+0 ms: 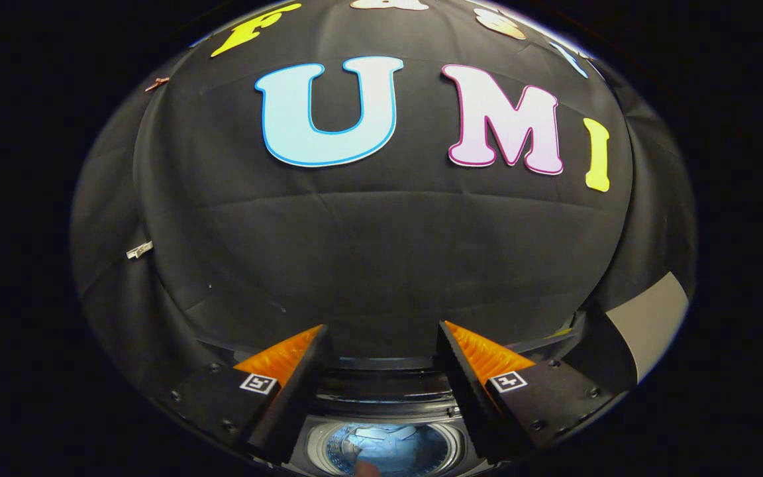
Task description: Put the clothes into the washing machine and then close the washing machine lid.
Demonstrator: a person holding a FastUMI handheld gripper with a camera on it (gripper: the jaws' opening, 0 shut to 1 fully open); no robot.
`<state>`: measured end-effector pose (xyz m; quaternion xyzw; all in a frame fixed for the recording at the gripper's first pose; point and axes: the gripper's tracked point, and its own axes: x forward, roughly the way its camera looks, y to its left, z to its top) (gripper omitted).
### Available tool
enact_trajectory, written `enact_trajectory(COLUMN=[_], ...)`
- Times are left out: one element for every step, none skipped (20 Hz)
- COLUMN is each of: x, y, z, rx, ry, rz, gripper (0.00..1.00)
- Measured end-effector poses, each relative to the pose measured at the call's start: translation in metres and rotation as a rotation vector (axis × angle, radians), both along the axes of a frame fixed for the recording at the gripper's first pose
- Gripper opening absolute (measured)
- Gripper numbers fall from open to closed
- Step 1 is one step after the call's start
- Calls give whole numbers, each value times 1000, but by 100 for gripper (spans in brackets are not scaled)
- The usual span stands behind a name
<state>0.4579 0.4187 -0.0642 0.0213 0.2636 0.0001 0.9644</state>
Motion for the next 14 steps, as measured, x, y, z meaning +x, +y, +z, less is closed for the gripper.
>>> enact_trajectory(x=[-4,-9,-13,-20,-27,-33,-39,-45,-50,-56,-61,-68,-75,-82], y=[0,1,0,1,1,1,0,1,1,2,2,3,2,3], z=[1,0,1,2,3,2,3,3,3,3,2,1,1,1], rx=[-4,-5,-7,-6,-5,-5,-7,-9,-9,-10,-12,-13,-14,-15], ry=[-5,-11,-15,-19,-21,-20,-20,-16,-14,-16,-17,-20,-22,-23], rz=[-2,-5,-4,-5,-7,-8,-11,-11,-12,-14,-15,-17,-19,-21], gripper=[100,100,100,100,100,100,100,100,100,100,100,100,100,100])
